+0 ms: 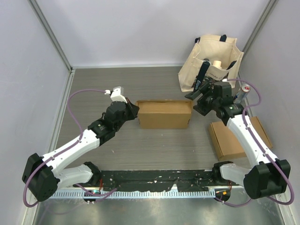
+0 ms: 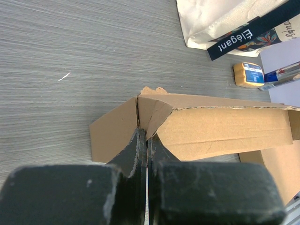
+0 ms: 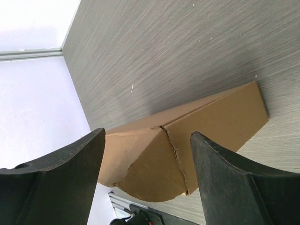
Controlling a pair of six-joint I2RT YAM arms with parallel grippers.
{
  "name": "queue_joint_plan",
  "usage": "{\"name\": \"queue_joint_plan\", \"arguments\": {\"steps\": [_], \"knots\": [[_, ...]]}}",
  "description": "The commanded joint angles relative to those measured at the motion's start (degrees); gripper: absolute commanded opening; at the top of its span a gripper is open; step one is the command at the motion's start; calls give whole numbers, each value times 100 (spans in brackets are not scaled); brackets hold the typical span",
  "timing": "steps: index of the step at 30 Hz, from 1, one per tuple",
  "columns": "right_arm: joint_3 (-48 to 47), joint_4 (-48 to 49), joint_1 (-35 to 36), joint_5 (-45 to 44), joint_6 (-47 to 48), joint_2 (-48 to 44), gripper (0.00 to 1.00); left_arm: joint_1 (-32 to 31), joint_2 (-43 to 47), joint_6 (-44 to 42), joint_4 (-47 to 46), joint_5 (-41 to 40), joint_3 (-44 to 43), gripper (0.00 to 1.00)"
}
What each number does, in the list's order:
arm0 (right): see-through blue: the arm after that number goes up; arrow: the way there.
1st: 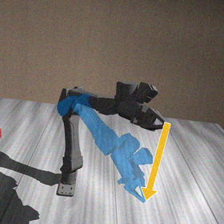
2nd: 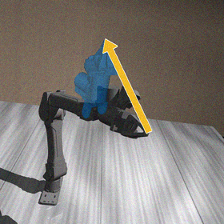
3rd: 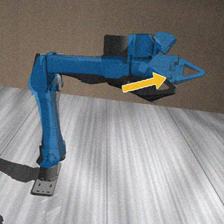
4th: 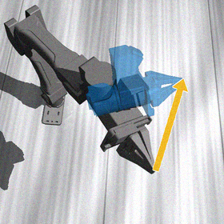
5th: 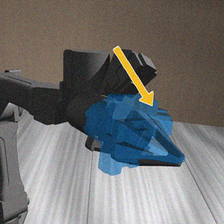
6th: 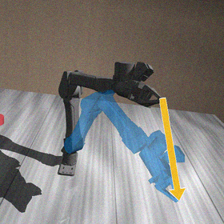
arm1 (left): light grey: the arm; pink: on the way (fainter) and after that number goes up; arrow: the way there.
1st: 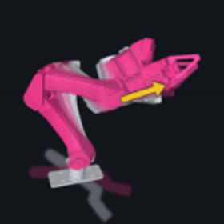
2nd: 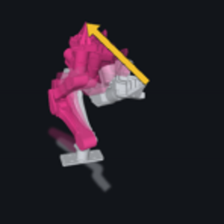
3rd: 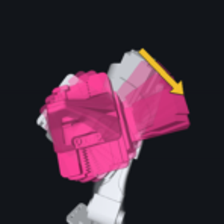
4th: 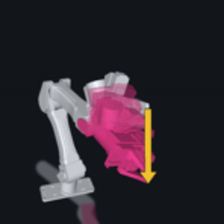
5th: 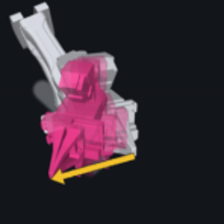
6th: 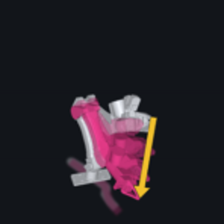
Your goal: Fold the paper box
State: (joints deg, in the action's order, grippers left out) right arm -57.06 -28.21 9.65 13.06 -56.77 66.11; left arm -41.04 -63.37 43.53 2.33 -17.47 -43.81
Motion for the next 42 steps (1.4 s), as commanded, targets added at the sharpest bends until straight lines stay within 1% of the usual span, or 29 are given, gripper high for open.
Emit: {"name": "queue_joint_plan", "arguments": {"steps": [1, 2, 3, 5, 6, 7, 9, 10, 11, 12, 13, 14, 15, 17, 18, 19, 21, 22, 23, 24, 25, 27, 28, 29, 30, 31, 34, 38, 42], "knots": [[466, 797, 309, -426, -466, -361, 78, -27, -245, 77, 962, 60, 189, 0], [816, 991, 423, -836, -449, -623, 76, -36, -254, 94, 954, 86, 189, 0], [976, 1140, 650, -1040, -309, -730, 73, -36, -263, 86, 936, 95, 206, 0], [1492, 1729, 845, -1479, -150, -949, 69, -27, -272, 103, 910, 113, 233, 0], [1661, 1896, 906, -1525, -98, -994, 66, -27, -263, 95, 884, 148, 250, 0], [1819, 2211, 951, -1534, -88, -1029, 64, -36, -254, 77, 866, 183, 259, 0], [2268, 2468, 968, -1595, -106, -1169, 62, -36, -211, 16, 752, 358, 338, 0], [2417, 2756, 995, -1639, -88, -1222, 61, -27, -176, -19, 682, 446, 382, 1], [2593, 2785, 1004, -1701, -36, -1258, 60, -36, -123, -28, 568, 534, 487, 4], [2673, 3003, 1004, -1771, 25, -1319, 60, -36, 17, -124, 515, 639, 522, 20], [2726, 3057, 1004, -1798, 69, -1311, 60, -36, 105, -151, 532, 640, 540, 33], [2787, 3084, 1004, -1798, 166, -1320, 60, -27, 202, -169, 767, 623, 506, 44], [2796, 3163, 1012, -1746, 210, -1302, 59, -27, 481, -204, 865, 701, 479, 59], [2779, 3163, 1004, -1693, 228, -1232, 59, -10, 746, -266, 1224, 841, 278, 69], [2762, 3190, 1004, -1640, 219, -1214, 59, 43, 835, -248, 1392, 981, 138, 77], [2744, 3190, 1004, -1579, 228, -1188, 59, 113, 914, -144, 1741, 1348, -29, 82], [2674, 3129, 1013, -1570, 298, -1223, 59, 464, 845, 76, 2156, 1719, -679, 93], [2647, 3102, 1013, -1578, 325, -1232, 59, 778, 601, 425, 2523, 2234, -907, 94], [2578, 3058, 1013, -1596, 342, -1249, 59, 929, 468, 602, 2684, 2431, -1336, 93], [2542, 2997, 1013, -1596, 377, -1258, 59, 1061, 284, 796, 2859, 2607, -1532, 90], [2516, 2988, 1013, -1552, 378, -1258, 59, 1289, 12, 1024, 3174, 2974, -1856, 86], [2445, 2970, 1013, -1526, 378, -1249, 60, 1466, -166, 1114, 3230, 3319, -2034, 85], [2419, 2953, 1013, -1491, 378, -1232, 59, 1571, -219, 1149, 2995, 3451, -2052, 85], [2401, 2926, 1013, -1491, 395, -1223, 59, 1607, -228, 1288, 2880, 3505, -2035, 81], [2401, 2909, 1013, -1482, 386, -1223, 59, 1660, -263, 1377, 2661, 3575, -2026, 75], [2392, 2917, 1021, -1473, 395, -1223, 59, 1721, -376, 1482, 2598, 3732, -2035, 64], [2340, 2882, 1021, -1473, 404, -1249, 59, 1739, -596, 1615, 2641, 3874, -2192, 61], [2261, 2856, 1021, -1534, 483, -1302, 59, 1731, -598, 1527, 2887, 3743, -2263, 59], [2225, 2706, 1021, -1561, 509, -1311, 59, 1731, -536, 1589, 2809, 3822, -2036, 46]]}}
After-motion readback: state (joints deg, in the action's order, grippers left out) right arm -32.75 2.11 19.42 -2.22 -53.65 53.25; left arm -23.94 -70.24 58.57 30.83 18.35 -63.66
